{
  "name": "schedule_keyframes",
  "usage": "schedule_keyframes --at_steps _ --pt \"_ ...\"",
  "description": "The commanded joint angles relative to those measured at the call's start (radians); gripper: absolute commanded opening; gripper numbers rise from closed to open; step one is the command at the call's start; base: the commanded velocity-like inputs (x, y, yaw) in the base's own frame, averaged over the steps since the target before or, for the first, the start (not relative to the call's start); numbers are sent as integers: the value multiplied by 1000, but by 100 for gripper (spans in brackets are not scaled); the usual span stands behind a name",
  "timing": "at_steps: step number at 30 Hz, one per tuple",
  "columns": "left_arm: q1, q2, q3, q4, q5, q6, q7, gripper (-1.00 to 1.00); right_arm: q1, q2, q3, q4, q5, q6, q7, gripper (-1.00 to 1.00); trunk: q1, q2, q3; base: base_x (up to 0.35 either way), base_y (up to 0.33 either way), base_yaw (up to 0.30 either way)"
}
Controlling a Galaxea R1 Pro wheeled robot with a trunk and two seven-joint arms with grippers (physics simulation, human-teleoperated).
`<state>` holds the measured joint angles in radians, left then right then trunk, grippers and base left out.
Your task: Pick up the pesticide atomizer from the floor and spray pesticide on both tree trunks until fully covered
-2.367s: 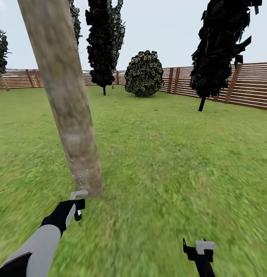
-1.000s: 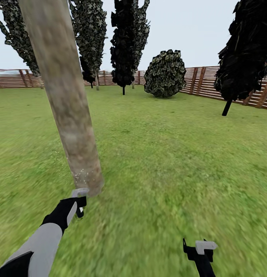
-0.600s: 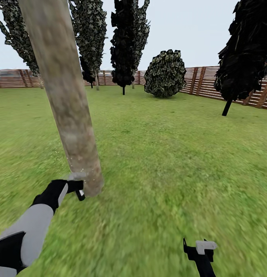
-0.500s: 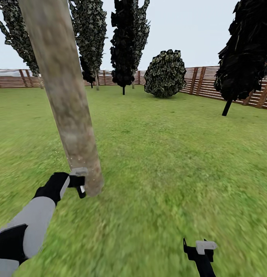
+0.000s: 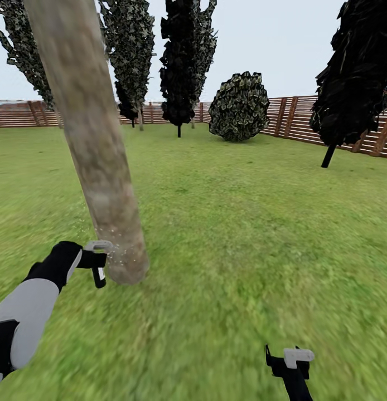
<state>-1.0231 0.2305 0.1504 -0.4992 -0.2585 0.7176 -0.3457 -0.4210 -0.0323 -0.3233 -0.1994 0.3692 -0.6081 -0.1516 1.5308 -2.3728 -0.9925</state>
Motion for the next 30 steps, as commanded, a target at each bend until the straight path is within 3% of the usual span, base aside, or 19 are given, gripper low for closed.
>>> schedule_keyframes --at_steps 1,9,17,24,30 --pt "4 -1 6 -1 -11 4 -8 -100 -1 0 -3 2 10 -2 -6 100 0 0 -1 0 -253 0" --pt "11 4 9 1 -12 2 -7 -100 -1 0 -3 2 11 -2 -6 100 0 0 -1 12 -272 20" --pt "17 5 9 3 -16 -1 5 -100 -1 2 -3 2 11 -2 -6 100 0 0 -1 124 -256 245" --pt "58 5 8 17 -16 -11 7 -100 -1 2 -3 2 11 -2 -6 100 0 0 -1 2 -274 13" --pt "63 1 14 3 -15 -10 8 -100 -1 2 -3 2 11 -2 -6 100 0 0 -1 64 -266 0"
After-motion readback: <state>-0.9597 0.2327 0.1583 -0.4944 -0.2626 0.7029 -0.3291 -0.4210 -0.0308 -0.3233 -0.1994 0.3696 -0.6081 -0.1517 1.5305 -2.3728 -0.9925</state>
